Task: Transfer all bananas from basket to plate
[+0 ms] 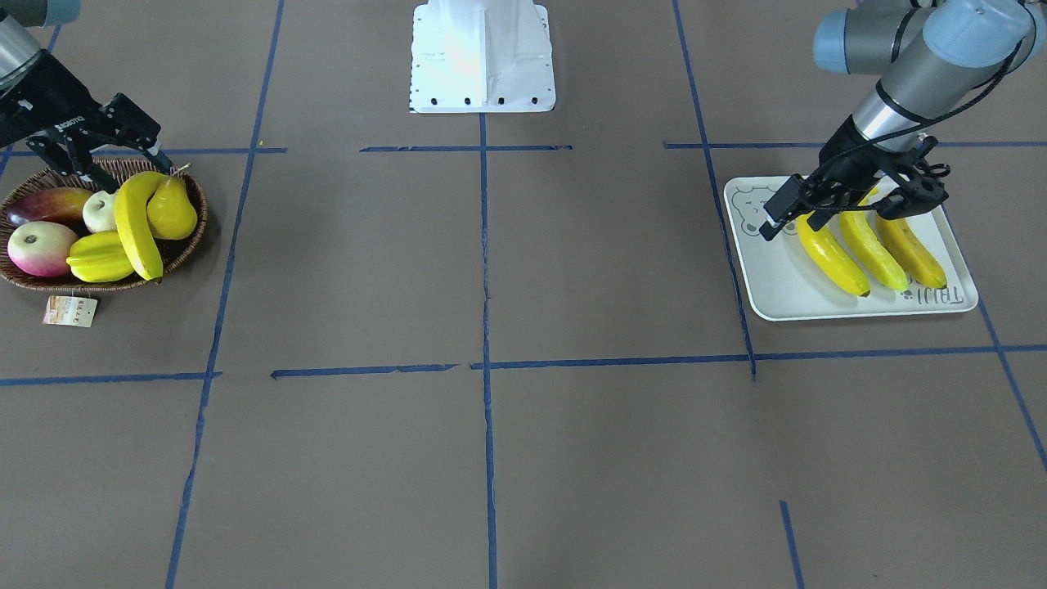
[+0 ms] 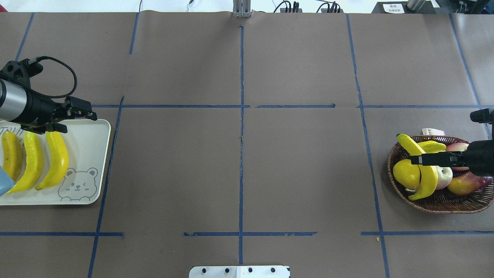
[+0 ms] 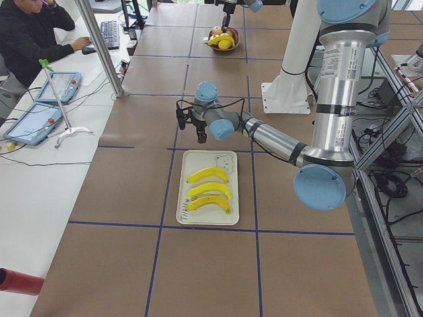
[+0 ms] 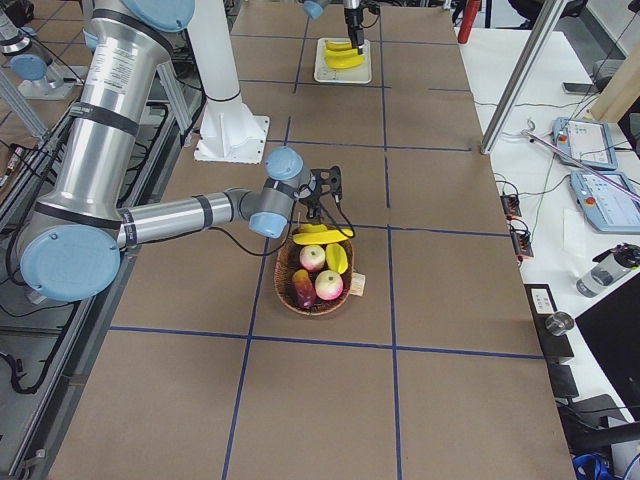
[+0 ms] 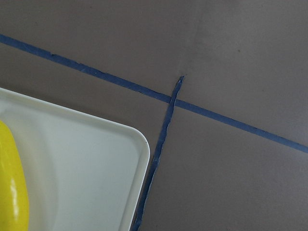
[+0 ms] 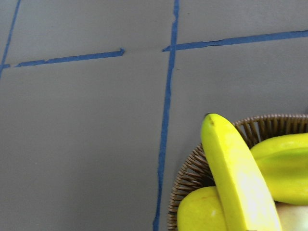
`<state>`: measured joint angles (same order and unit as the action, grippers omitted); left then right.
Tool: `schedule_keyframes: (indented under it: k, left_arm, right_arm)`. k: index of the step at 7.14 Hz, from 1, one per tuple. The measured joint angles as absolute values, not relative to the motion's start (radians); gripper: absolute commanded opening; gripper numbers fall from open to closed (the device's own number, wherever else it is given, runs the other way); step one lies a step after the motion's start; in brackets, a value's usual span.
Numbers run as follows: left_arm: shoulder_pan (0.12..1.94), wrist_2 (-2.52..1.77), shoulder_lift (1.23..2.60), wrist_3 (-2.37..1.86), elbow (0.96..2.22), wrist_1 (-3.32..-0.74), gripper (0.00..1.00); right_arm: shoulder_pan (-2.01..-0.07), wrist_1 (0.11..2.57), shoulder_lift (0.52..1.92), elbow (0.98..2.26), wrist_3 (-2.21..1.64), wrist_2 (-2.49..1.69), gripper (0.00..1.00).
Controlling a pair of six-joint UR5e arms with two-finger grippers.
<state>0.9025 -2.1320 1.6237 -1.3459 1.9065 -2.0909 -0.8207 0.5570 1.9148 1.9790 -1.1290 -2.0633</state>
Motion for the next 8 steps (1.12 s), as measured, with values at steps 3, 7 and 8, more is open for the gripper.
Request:
schedule_keyframes:
  k: [3, 7, 8]
  left_arm:
    - [0.902, -2.131, 1.637, -1.367, 1.908, -2.092, 0.99]
    - [0.901, -2.131, 1.646, -1.373, 1.906, -2.092, 0.99]
    - [0.901, -2.131, 1.646, -1.373, 1.906, -2.092, 0.99]
  right_arm:
    - [-0.833, 0.554, 1.934, 1.907, -1.126, -2.072, 0.89]
    - [-0.825, 0.559, 1.928, 1.895, -1.126, -2.079, 0.71]
    - [-0.821, 0.559, 1.926, 1.895, -1.126, -2.081, 0.71]
